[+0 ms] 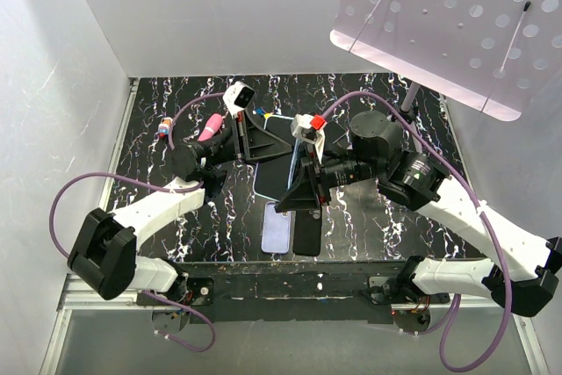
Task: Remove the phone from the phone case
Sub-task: Remove the phone case from the phone.
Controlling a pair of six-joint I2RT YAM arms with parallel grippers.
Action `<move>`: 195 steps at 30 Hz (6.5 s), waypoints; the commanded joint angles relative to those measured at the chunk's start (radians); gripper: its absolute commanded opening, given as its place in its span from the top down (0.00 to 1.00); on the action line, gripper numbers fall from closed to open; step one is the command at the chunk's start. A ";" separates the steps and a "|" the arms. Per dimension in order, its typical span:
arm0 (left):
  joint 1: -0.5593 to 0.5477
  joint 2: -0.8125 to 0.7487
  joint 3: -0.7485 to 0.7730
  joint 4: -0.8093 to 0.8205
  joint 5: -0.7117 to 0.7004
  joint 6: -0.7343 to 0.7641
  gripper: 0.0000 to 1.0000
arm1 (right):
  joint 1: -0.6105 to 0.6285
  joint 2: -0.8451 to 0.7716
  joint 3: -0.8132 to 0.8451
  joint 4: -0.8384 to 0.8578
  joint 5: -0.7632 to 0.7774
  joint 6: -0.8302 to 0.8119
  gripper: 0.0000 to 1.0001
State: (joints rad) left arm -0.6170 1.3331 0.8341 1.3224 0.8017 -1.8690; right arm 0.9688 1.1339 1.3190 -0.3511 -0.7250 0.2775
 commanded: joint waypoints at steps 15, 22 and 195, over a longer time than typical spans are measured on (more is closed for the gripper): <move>-0.108 0.077 -0.009 0.004 -0.065 -0.205 1.00 | 0.030 0.046 0.174 0.037 0.157 -0.316 0.99; -0.127 0.106 -0.018 0.051 -0.093 -0.237 1.00 | 0.031 0.043 0.180 0.031 0.203 -0.340 0.99; 0.023 -0.226 0.335 -1.132 -0.286 0.765 1.00 | -0.323 -0.175 -0.383 0.547 0.015 0.423 0.39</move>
State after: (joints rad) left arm -0.6518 1.0946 1.1507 0.1997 0.5137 -1.0794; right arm 0.6323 0.9749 0.8810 0.0158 -0.5915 0.6113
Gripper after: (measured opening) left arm 0.154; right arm 0.613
